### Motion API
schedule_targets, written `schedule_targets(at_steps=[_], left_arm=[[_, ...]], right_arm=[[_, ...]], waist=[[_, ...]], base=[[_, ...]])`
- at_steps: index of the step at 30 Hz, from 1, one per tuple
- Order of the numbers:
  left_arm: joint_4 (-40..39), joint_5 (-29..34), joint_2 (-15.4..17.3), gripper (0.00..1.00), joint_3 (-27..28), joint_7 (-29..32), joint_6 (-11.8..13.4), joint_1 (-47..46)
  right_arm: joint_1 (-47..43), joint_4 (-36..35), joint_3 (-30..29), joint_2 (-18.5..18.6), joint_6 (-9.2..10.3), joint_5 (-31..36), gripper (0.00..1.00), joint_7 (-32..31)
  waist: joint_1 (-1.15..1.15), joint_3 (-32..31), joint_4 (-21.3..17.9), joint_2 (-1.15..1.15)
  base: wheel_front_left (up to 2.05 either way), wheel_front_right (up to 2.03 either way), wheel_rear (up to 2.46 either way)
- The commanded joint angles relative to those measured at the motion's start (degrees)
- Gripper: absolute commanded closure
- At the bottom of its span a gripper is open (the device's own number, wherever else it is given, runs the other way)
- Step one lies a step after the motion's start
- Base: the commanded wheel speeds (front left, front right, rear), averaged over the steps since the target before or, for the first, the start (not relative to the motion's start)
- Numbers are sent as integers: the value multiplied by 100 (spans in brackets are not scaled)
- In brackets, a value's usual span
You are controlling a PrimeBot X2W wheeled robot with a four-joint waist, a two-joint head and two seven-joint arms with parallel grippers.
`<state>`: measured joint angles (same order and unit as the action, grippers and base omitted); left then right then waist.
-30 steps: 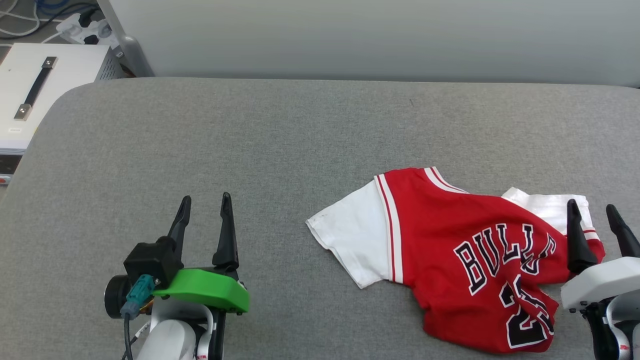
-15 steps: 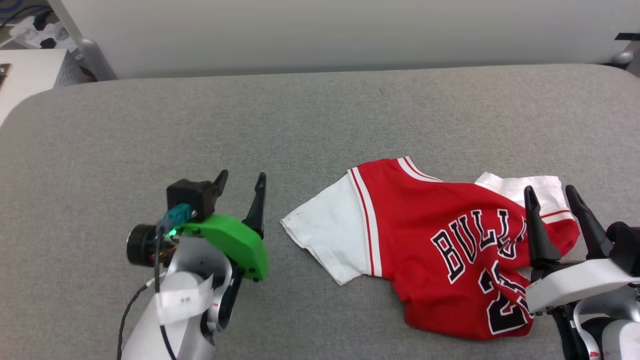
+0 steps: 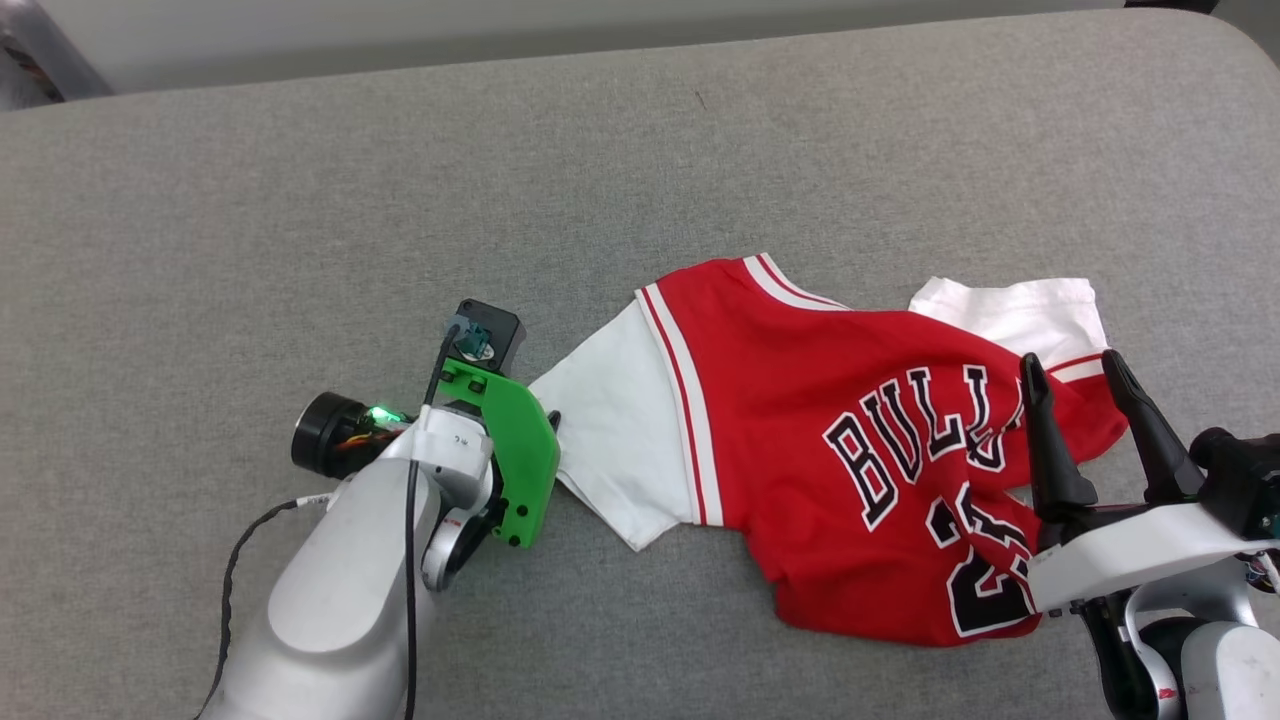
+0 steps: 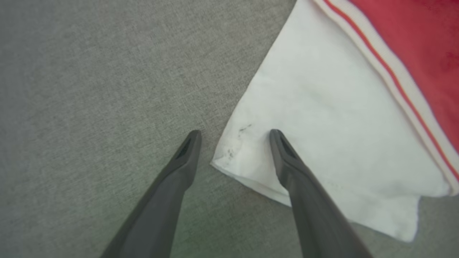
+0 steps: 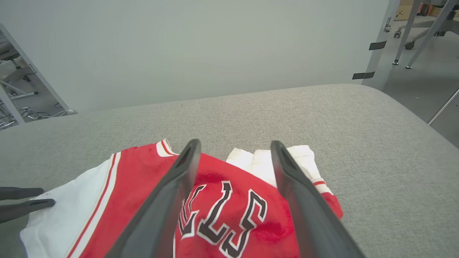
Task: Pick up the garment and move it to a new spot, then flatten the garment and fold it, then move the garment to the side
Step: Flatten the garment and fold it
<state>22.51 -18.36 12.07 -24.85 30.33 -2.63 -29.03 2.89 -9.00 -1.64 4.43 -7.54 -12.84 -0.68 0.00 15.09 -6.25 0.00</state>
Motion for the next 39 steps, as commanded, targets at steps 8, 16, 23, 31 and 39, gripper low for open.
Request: schedule_targets(at_steps=[8,16,23,31,39], left_arm=[[579,-234,88,100,-406,1217,-323,-42],[340,-304,125,100,-415,978,-234,75],[-118,-387,132,100,-105,247,92,299],[-1071,-443,197,100,17,-138,295,662],[-1443,-396,88,100,-139,-203,298,603]], right_arm=[[158,114,2,-3,5,-98,0,127],[251,241,-114,63,5,-216,0,103],[437,656,-323,370,5,-546,0,-106],[1109,1889,-553,1264,5,-1300,0,-1179],[2027,2439,323,2088,5,-1924,0,-2333]], waist=[[0,278,-119,0],[0,228,-32,0],[0,16,101,0],[0,-147,336,0],[0,35,588,0]], base=[[0,0,0],[0,0,0],[0,0,0],[0,0,0],[0,0,0]])
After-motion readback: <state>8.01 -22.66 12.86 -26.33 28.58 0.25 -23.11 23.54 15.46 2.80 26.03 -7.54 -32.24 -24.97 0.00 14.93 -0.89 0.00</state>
